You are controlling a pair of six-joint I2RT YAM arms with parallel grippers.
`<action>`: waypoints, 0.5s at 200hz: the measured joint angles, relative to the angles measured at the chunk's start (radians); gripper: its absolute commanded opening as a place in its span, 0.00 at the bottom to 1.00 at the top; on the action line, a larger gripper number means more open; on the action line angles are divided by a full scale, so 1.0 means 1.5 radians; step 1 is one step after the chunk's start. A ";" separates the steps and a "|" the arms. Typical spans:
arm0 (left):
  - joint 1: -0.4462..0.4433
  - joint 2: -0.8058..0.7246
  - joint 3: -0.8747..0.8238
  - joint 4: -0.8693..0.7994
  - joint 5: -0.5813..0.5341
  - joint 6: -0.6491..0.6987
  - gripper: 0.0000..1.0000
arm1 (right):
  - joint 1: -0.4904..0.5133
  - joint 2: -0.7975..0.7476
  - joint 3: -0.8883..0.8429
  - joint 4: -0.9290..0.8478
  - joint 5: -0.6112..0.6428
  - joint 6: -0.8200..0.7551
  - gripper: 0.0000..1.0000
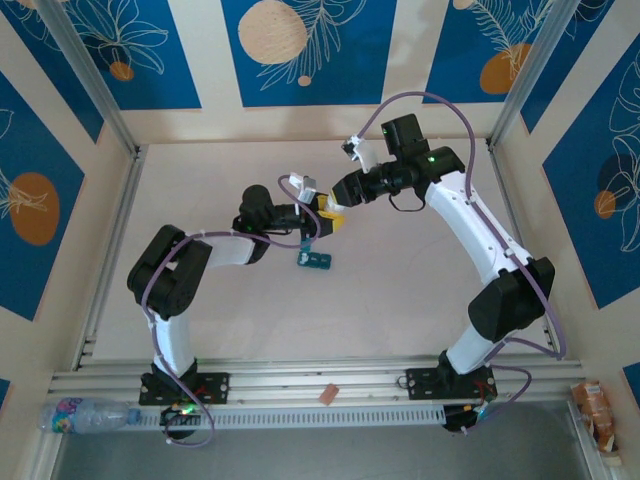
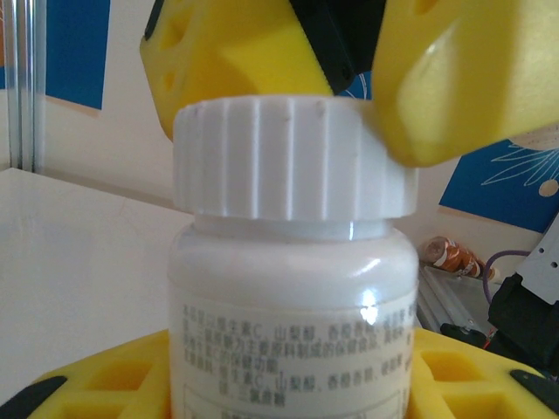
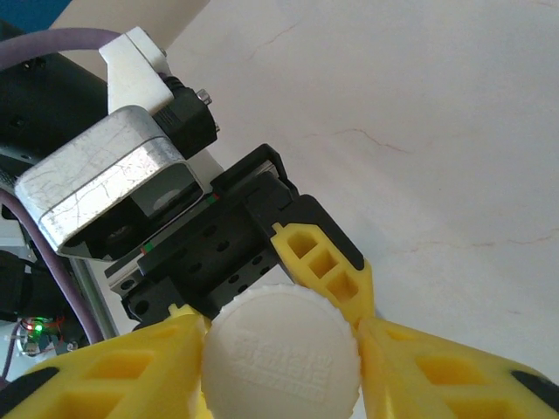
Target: Sort the pills into containers
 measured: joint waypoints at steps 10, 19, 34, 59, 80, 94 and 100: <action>0.000 0.000 0.000 -0.002 0.000 0.000 0.00 | 0.001 0.000 0.000 0.002 0.003 0.006 0.41; 0.000 0.000 0.000 -0.003 0.000 0.000 0.00 | 0.004 0.000 -0.001 0.004 0.007 0.012 0.38; 0.000 0.000 0.000 -0.007 0.000 -0.001 0.00 | 0.010 0.000 -0.001 0.006 0.020 0.035 0.37; 0.001 0.000 0.000 -0.017 0.003 -0.002 0.00 | 0.028 -0.006 -0.009 0.018 0.066 0.092 0.37; 0.002 0.000 0.000 -0.024 0.007 -0.002 0.00 | 0.056 -0.018 -0.020 0.032 0.144 0.177 0.37; 0.002 0.000 0.000 -0.033 0.013 -0.002 0.00 | 0.077 -0.031 -0.042 0.054 0.200 0.243 0.37; 0.001 0.000 0.000 -0.038 0.016 -0.002 0.00 | 0.084 -0.040 -0.059 0.071 0.220 0.272 0.37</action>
